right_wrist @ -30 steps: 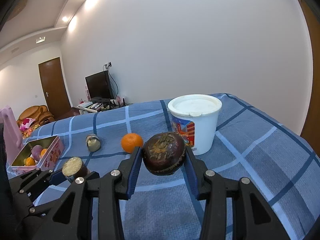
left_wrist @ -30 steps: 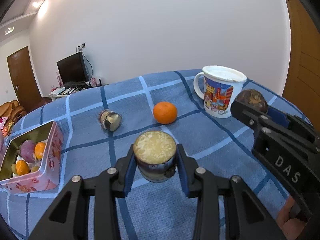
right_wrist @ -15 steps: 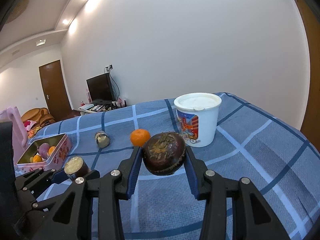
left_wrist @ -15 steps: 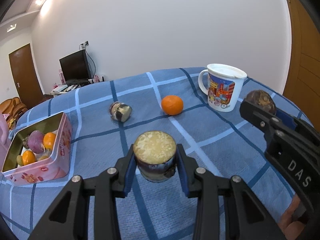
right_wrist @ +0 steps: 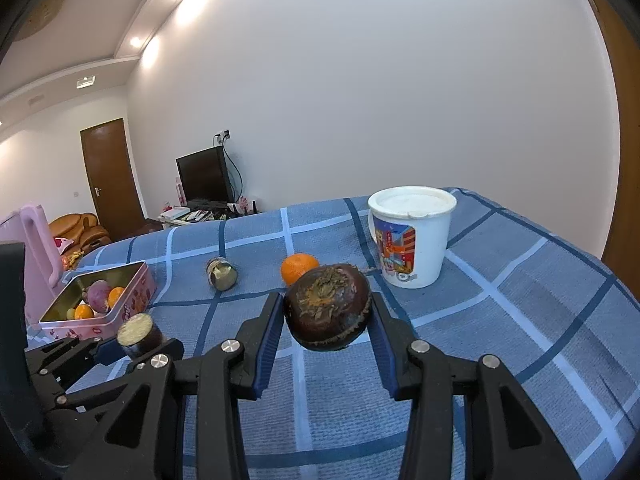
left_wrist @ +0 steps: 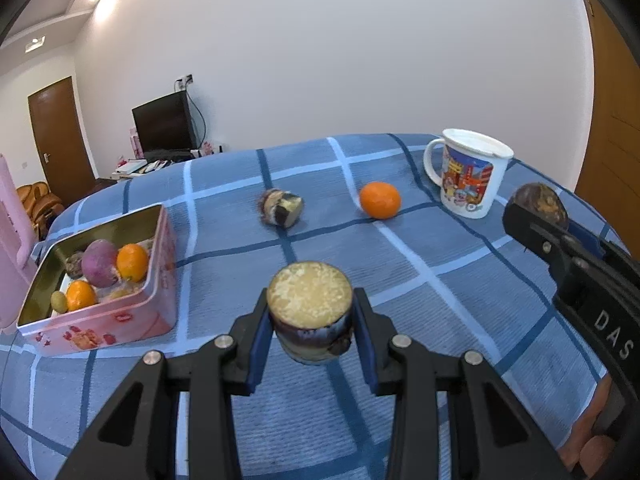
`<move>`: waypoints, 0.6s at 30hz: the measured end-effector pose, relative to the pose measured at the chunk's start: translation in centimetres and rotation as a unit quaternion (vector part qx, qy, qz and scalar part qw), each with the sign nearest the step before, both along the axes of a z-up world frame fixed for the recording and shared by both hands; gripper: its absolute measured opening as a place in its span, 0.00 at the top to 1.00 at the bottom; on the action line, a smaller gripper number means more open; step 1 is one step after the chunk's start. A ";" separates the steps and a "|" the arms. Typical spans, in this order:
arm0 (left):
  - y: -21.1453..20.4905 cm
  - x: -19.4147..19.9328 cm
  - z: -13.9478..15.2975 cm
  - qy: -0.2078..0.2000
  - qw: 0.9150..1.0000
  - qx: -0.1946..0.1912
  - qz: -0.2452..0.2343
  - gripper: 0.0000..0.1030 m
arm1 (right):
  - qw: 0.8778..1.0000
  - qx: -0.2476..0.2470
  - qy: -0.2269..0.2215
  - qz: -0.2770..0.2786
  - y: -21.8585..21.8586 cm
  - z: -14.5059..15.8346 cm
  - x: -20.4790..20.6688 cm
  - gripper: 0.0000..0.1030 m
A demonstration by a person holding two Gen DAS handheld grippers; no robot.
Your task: Organize fruits
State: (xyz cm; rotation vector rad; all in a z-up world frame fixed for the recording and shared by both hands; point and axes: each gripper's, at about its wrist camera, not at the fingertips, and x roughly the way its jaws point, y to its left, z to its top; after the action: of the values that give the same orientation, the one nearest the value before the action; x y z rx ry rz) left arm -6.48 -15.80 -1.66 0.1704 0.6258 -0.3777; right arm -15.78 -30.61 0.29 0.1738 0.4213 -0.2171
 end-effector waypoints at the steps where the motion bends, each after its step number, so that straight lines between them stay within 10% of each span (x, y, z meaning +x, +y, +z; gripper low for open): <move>1: 0.1 0.0 0.0 0.000 1.000 0.000 0.000 0.62 | 1.000 0.001 0.001 0.001 0.2 0.0 0.1 0.57; 18: 7.4 1.8 0.3 -0.023 0.998 0.017 0.058 0.62 | 0.997 -0.002 0.015 0.079 8.4 -0.5 2.9 0.57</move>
State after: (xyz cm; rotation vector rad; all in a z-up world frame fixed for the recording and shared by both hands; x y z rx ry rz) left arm -4.63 -8.42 -1.34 0.1745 0.5943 -0.2512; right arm -12.90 -22.23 -0.20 0.1329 0.4616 -0.0642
